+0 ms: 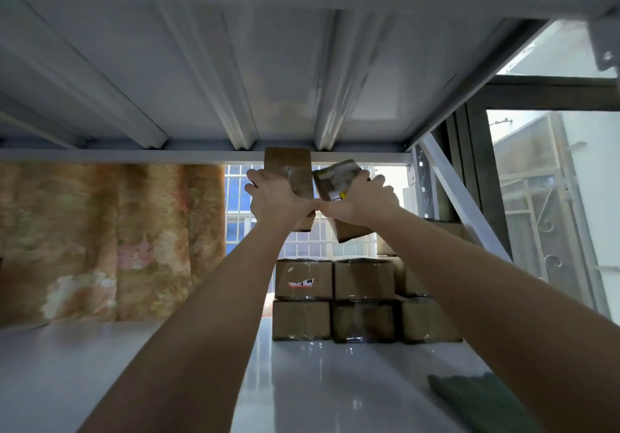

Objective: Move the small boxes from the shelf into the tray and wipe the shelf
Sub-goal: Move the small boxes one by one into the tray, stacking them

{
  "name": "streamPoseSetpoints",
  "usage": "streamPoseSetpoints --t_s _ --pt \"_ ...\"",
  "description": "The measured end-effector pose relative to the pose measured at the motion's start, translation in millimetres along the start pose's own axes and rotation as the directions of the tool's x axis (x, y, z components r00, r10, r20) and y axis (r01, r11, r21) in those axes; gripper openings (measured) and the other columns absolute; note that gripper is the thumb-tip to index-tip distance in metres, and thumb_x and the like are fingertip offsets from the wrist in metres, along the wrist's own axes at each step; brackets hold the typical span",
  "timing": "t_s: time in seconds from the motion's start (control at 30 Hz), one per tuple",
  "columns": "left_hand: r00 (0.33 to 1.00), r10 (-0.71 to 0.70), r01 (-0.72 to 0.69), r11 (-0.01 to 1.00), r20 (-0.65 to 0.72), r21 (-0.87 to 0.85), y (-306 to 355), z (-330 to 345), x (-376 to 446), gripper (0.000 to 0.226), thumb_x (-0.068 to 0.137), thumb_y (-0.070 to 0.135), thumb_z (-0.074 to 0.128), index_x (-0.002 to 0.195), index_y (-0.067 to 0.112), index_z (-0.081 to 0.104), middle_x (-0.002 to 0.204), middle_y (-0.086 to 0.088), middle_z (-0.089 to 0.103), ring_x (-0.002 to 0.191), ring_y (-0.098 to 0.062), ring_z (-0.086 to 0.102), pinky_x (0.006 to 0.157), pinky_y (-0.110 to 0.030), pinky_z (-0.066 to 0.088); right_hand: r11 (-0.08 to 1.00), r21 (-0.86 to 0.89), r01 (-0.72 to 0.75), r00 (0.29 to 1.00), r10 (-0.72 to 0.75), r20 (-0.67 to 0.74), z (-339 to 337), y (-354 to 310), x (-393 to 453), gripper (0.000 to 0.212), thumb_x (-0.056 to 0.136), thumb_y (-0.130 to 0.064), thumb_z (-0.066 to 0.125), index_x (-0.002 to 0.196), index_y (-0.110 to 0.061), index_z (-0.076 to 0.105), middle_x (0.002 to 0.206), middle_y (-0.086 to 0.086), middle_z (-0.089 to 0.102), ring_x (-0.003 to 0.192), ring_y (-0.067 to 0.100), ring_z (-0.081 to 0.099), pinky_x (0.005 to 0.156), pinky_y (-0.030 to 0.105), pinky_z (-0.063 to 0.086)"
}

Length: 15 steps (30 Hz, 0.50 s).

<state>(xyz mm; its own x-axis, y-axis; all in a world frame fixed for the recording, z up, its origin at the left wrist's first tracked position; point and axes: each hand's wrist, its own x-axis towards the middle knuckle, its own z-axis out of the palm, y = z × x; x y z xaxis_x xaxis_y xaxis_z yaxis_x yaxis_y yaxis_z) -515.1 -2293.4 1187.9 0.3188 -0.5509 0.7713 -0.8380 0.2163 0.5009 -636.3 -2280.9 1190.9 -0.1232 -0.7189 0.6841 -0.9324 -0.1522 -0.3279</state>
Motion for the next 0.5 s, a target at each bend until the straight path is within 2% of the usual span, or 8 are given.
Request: streamPoseSetpoints --t_s 0.1,0.27,0.37,0.5 --pt "0.999 -0.019 0.019 1.0 -0.03 -0.024 -8 1 4 0.113 0.064 0.053 0.079 0.141 -0.006 0.021 0.15 -0.019 0.013 0.137 -0.035 0.021 0.098 -0.042 0.042 0.998 0.063 0.002 0.999 0.001 -0.049 -2 1 -5 0.11 0.069 -0.066 0.067 0.144 -0.003 0.019 0.142 0.016 0.028 0.132 0.033 0.032 0.1 0.044 0.038" --pt "0.999 -0.025 0.026 0.999 -0.019 0.02 -15 -1 -3 0.11 0.063 0.052 0.08 0.14 -0.005 0.025 0.148 -0.019 0.018 0.137 -0.034 0.023 0.101 -0.04 0.039 0.998 0.058 -0.004 0.996 0.009 -0.088 -2 9 -15 0.099 0.065 -0.062 0.073 0.135 -0.003 0.033 0.13 0.012 0.037 0.119 0.03 0.046 0.091 0.038 0.043" --pt "0.999 -0.016 0.014 0.999 0.036 0.047 -15 -8 -14 0.114 0.063 0.053 0.081 0.142 -0.004 0.021 0.149 -0.019 0.016 0.136 -0.034 0.026 0.101 -0.041 0.039 0.994 0.112 -0.006 0.996 0.016 -0.09 -10 7 -24 0.109 0.065 -0.06 0.075 0.139 0.0 0.022 0.133 0.014 0.034 0.117 0.03 0.049 0.086 0.037 0.045" --pt "0.995 0.052 -0.059 0.994 0.089 0.089 -15 -24 -20 0.117 0.061 0.06 0.079 0.139 -0.005 0.02 0.141 -0.019 0.029 0.124 -0.036 0.045 0.093 -0.042 0.043 0.993 0.114 0.008 1.0 -0.005 -0.029 -25 -5 -30 0.123 0.063 -0.055 0.08 0.145 0.002 0.006 0.139 0.019 0.032 0.124 0.035 0.044 0.095 0.042 0.044"
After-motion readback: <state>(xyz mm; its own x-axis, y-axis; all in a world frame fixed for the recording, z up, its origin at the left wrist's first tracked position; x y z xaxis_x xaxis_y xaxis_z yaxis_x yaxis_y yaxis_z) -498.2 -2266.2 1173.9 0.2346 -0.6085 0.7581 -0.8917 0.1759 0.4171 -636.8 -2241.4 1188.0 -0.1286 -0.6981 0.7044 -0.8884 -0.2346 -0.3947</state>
